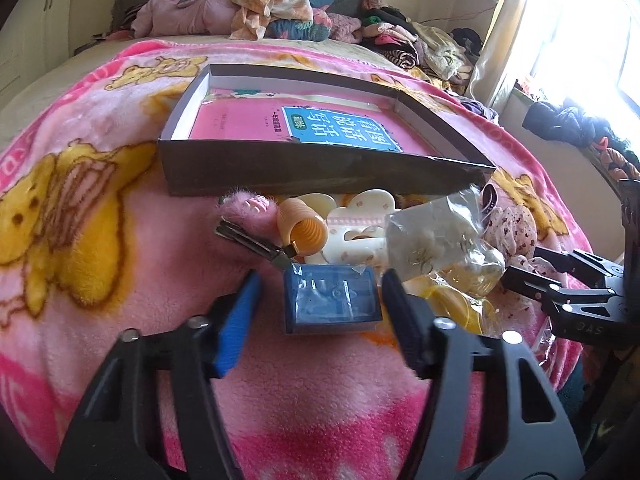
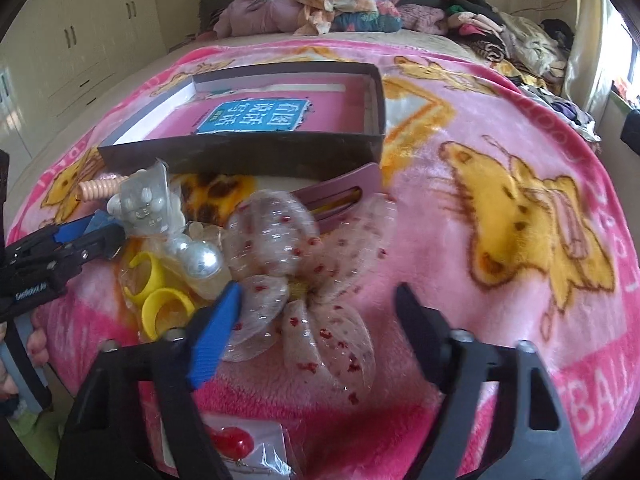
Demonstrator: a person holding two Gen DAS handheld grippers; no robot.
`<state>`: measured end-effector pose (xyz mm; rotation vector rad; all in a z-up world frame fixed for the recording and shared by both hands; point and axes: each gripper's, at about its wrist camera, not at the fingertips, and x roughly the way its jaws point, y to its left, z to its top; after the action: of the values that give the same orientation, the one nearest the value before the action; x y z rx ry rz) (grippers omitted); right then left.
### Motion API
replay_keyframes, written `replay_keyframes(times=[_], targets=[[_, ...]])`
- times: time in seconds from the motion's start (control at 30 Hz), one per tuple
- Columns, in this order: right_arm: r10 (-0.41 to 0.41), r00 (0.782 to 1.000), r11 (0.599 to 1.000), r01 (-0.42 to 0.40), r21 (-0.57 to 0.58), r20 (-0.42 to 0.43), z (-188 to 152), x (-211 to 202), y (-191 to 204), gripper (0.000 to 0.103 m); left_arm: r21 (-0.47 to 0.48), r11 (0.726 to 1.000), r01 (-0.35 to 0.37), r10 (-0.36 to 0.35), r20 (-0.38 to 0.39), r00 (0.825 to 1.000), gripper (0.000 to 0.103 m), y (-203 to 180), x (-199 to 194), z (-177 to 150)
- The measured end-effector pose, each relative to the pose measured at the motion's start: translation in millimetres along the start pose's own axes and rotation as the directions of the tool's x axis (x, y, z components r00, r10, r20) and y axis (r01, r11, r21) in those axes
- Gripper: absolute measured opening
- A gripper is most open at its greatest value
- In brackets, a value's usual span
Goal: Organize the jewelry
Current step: 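Grasp the blue square box with the left tool while the right tool grasps the bow clip, then place the blue box in the tray with the left tool while the right tool places the bow clip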
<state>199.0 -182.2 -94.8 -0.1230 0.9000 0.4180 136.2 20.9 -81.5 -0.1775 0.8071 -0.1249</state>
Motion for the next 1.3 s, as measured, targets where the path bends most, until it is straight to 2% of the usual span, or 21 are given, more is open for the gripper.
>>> replay_keyframes(times=[0.07, 0.2, 0.5, 0.77, 1.03, 1.3], targets=[[0.024, 1.000, 1.000, -0.024, -0.006, 0.011, -1.9, -1.4, 0.1, 0.048, 0.004, 1.000, 0.010, -0.010, -0.003, 1.000, 0.038, -1.1, -0.1, -0.8], [0.046, 0.998, 0.999, -0.046, 0.003, 0.051, -3.0, -9.5, -1.0, 0.032, 0.015, 1.000, 0.022, -0.022, -0.007, 1.000, 0.038, -2.9, -2.8, -3.0], [0.067, 0.987, 0.997, -0.073, 0.038, 0.144, -1.9, -29.8, -7.3, 0.018, -0.001, 1.000, 0.026, -0.026, 0.003, 1.000, 0.038, 12.3, -22.9, -5.2], [0.080, 0.975, 0.995, -0.091, 0.045, 0.206, 5.6, -45.3, -8.4, 0.015, -0.006, 1.000, 0.021, -0.020, 0.034, 0.999, 0.038, 26.4, -44.6, -0.2], [0.074, 0.969, 0.994, -0.091, 0.061, 0.236, 12.3, -52.4, -13.1, 0.015, 0.003, 1.000, -0.002, 0.002, 0.020, 1.000, 0.038, 40.9, -42.4, -0.3], [0.084, 0.960, 0.993, -0.102, 0.054, 0.266, 35.7, -54.5, -14.5, 0.015, -0.012, 1.000, -0.027, 0.028, 0.075, 0.997, 0.038, 54.7, -48.5, 20.1]])
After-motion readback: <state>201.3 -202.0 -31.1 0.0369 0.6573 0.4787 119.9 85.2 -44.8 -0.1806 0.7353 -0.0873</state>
